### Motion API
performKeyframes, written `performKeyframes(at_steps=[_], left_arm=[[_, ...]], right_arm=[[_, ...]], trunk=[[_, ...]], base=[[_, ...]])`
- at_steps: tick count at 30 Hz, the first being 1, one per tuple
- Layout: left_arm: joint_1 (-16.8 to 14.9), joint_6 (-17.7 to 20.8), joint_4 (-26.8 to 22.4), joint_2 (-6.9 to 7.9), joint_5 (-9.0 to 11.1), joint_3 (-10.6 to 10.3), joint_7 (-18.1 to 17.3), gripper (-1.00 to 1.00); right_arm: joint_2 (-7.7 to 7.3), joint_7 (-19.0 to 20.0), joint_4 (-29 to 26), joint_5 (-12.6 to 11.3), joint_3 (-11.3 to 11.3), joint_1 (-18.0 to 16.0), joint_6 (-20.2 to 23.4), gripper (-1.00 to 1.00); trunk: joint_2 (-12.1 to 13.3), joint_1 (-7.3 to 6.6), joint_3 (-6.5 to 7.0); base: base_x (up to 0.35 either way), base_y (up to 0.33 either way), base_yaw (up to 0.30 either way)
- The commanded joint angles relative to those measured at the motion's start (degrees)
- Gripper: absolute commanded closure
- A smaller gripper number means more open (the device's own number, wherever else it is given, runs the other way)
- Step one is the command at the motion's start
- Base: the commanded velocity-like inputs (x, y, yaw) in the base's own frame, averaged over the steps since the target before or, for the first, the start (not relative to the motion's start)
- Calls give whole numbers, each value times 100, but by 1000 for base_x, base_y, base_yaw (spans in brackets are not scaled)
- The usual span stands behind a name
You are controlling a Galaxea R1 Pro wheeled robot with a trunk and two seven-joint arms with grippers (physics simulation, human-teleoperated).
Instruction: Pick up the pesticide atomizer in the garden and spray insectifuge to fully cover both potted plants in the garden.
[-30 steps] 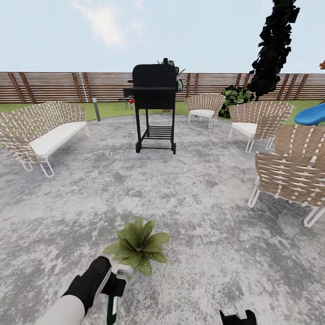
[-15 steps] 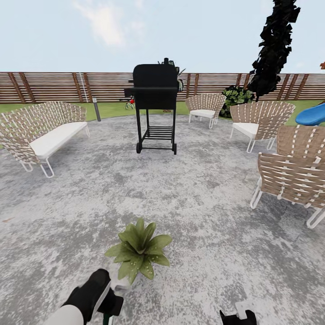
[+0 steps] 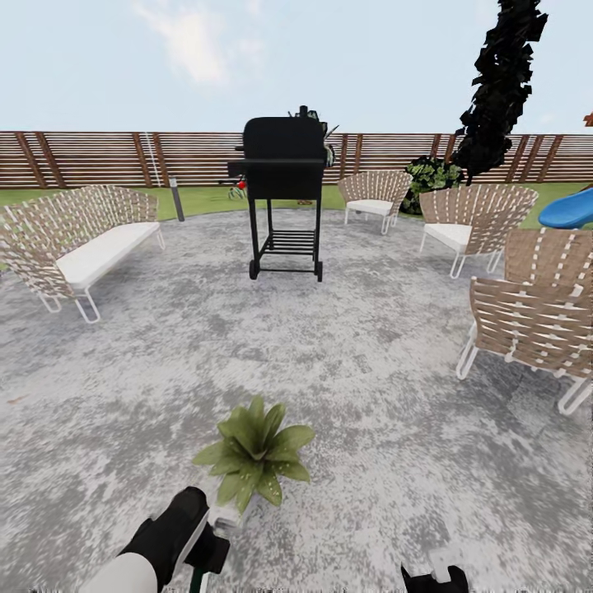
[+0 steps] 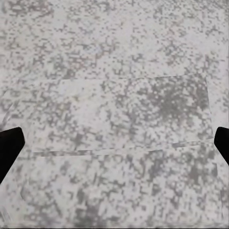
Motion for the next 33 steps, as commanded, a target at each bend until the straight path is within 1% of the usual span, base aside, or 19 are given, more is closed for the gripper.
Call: performKeyframes(at_steps=[1, 4, 6, 11, 13, 15, 18, 20, 21, 23, 27, 30, 33], left_arm=[[4, 10, -7, 14, -54, -16, -49, 100], [9, -3, -11, 45, -63, -3, -48, 100], [-11, -8, -17, 41, -64, 3, -43, 100], [-67, 24, -90, -74, -58, 0, -45, 100], [-117, 51, -192, -93, -57, -6, -52, 100], [-290, 181, -268, -88, -57, -10, -66, 100], [-577, 420, -298, -124, -56, -12, -79, 100], [-724, 473, -302, -127, -56, -12, -81, 100], [-816, 496, -304, -112, -58, -12, -82, 100], [-893, 508, -301, -79, -63, -19, -83, 100], [-885, 490, -258, -45, -75, -29, -73, 100], [-849, 476, -229, 80, -84, -30, -52, 100], [-820, 467, -214, 247, -82, -37, -48, 100]], right_arm=[[0, 28, 4, 42, -49, -3, -20, -100], [0, 28, 4, 42, -49, -3, -20, -100], [0, 28, 4, 42, -49, -3, -20, -100], [0, 28, 4, 42, -49, -3, -20, -100], [0, 28, 4, 42, -49, -3, -20, -100], [0, 28, 4, 42, -49, -3, -20, -100], [0, 28, 4, 42, -49, -3, -20, -100], [0, 28, 4, 42, -49, -3, -20, -100], [0, 28, 4, 42, -49, -3, -20, -100], [0, 28, 4, 42, -49, -3, -20, -100], [0, 28, 4, 42, -49, -3, -20, -100], [0, 28, 4, 43, -49, -3, -20, -100], [0, 28, 4, 42, -49, -3, -20, -100]], trunk=[[-2, -3, -5], [-2, -3, -5], [-2, -3, -5], [-2, -3, -5], [-2, -3, -5], [-2, -3, -5], [-2, -3, -5], [-2, -3, -5], [-2, -3, -5], [-2, -3, -5], [-2, -3, -5], [-2, -3, -5], [-2, -3, -5]], base=[[-253, 125, 0], [-182, 213, 0], [-42, 285, 0], [-8, 127, 0], [-1, 18, 0], [0, 6, 0], [0, 2, 0], [0, 0, 0], [0, 0, 0], [0, 0, 0], [0, 0, 0], [0, 0, 0], [0, 0, 0]])
